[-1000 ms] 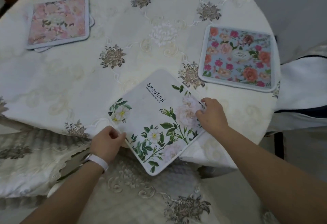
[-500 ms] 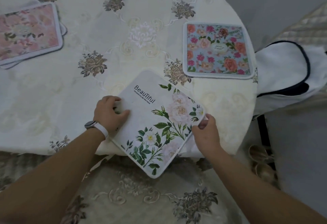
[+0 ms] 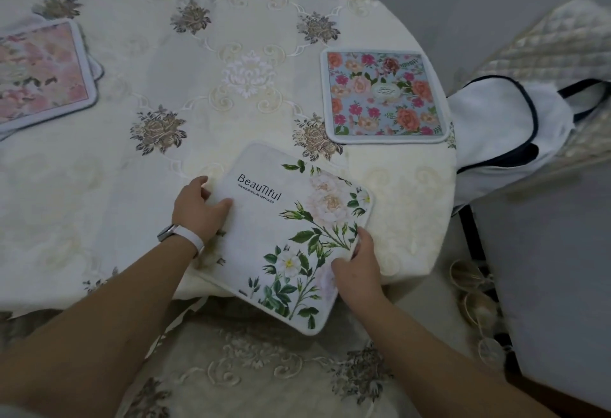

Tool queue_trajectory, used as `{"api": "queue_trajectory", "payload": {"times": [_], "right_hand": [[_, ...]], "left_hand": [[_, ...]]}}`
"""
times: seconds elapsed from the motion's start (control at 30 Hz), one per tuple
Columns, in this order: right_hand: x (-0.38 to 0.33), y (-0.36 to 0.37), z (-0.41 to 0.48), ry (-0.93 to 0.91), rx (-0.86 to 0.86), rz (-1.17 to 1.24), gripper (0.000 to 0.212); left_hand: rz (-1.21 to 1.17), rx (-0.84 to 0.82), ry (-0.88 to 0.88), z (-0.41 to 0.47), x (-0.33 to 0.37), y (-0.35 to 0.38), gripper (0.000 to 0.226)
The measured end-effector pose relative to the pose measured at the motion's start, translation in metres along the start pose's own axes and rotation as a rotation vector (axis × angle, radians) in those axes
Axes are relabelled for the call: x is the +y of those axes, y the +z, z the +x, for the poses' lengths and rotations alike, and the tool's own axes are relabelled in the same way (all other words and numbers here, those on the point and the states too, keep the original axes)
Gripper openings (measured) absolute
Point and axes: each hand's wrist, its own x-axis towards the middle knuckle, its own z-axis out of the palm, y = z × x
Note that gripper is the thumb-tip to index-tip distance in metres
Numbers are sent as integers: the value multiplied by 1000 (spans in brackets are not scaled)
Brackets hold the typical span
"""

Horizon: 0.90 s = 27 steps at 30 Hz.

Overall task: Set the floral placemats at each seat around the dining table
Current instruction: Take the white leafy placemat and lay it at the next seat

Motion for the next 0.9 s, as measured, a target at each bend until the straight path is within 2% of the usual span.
{"api": "queue_trajectory", "payload": {"times": [0.27, 0.53, 0.9], "right_hand": [[-16, -14, 24, -69, 3, -92, 65], [-40, -18, 58, -128, -72, -234, 67], [-54, -8, 94, -241, -86, -343, 67]], "left_hand": [[-34, -29, -49, -12, -33, 13, 58], [-120, 67, -90, -42, -24, 20, 70], [-5, 64, 3, -37, -27, 14, 68]]}}
